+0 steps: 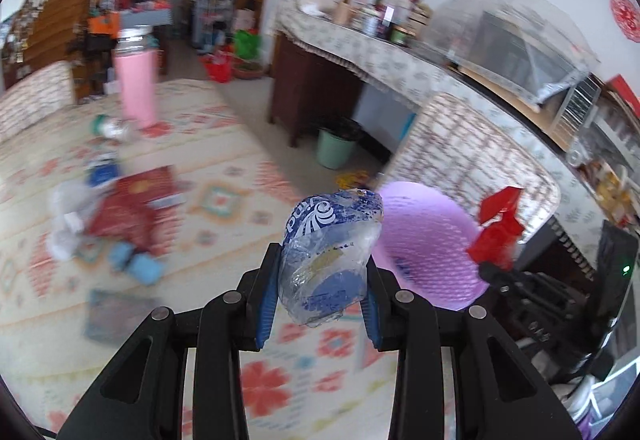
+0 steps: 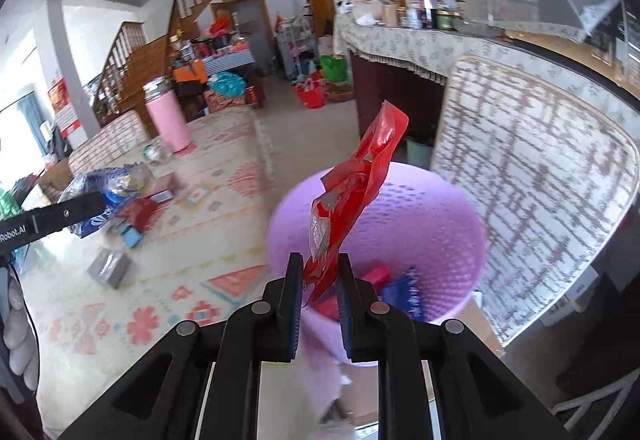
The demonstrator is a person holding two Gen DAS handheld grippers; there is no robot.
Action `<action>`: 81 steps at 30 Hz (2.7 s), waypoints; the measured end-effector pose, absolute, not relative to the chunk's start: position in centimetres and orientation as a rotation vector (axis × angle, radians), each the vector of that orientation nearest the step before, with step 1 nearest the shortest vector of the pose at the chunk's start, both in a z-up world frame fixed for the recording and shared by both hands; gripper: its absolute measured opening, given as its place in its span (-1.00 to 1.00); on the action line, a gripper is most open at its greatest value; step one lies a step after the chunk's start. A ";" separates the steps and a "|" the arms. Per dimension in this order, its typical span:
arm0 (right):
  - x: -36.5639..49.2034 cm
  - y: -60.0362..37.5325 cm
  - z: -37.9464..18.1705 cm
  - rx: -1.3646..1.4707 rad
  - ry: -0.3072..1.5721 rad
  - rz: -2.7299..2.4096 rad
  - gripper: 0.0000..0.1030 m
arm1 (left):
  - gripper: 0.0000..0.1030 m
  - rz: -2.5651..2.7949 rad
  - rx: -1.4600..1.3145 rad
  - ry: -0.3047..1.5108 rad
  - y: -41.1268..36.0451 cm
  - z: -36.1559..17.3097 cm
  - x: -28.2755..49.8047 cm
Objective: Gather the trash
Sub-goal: 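Open both tools to drop the wrapper and bag into the basket, then move the left tool to the picture card box and grasp it, then grasp the light blue tape roll with the right tool while the left tool holds the card box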
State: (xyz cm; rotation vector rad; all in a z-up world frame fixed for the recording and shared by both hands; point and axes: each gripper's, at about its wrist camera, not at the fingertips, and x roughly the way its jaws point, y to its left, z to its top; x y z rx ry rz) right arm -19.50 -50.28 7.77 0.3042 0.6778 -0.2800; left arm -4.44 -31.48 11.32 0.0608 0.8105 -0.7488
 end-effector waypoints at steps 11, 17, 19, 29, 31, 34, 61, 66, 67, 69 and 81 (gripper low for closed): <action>-18.0 -55.7 5.5 0.363 0.719 -0.292 -0.62 | -0.22 -0.865 0.138 0.866 -43.0 9.9 -3.8; -17.2 -56.4 4.4 0.393 0.738 -0.294 -0.24 | 0.34 -0.855 0.141 0.850 -42.1 9.8 -3.9; -17.2 -56.4 4.4 0.393 0.736 -0.294 -0.11 | 0.34 -0.845 0.147 0.853 -41.0 9.8 -3.8; -18.1 -54.5 5.8 0.382 0.704 -0.274 0.12 | 0.34 -0.685 0.119 0.863 -30.8 8.9 -0.8; -18.1 -53.6 6.2 0.381 0.698 -0.259 0.14 | 0.35 -0.621 0.104 0.882 -27.5 8.2 0.7; -18.1 -52.2 6.6 0.380 0.694 -0.232 0.20 | 0.36 -0.558 0.083 0.919 -23.8 7.0 2.8; -13.8 -41.1 5.4 0.304 0.803 -0.054 0.34 | 0.49 -0.897 0.238 1.107 -18.2 1.3 0.7; -13.1 -39.1 5.3 0.281 0.815 -0.021 0.34 | 0.50 -0.820 0.357 1.027 -19.4 0.7 -2.2; -13.0 -39.0 5.3 0.279 0.817 -0.018 0.34 | 0.50 -0.788 0.383 1.012 -19.6 0.6 -2.6; -12.7 -38.5 5.3 0.277 0.822 -0.007 0.34 | 0.42 -0.714 0.402 0.998 -19.7 0.4 -3.0; -8.1 -33.9 3.9 0.263 0.897 0.085 0.34 | 0.04 -0.579 0.084 0.967 -12.8 2.6 0.4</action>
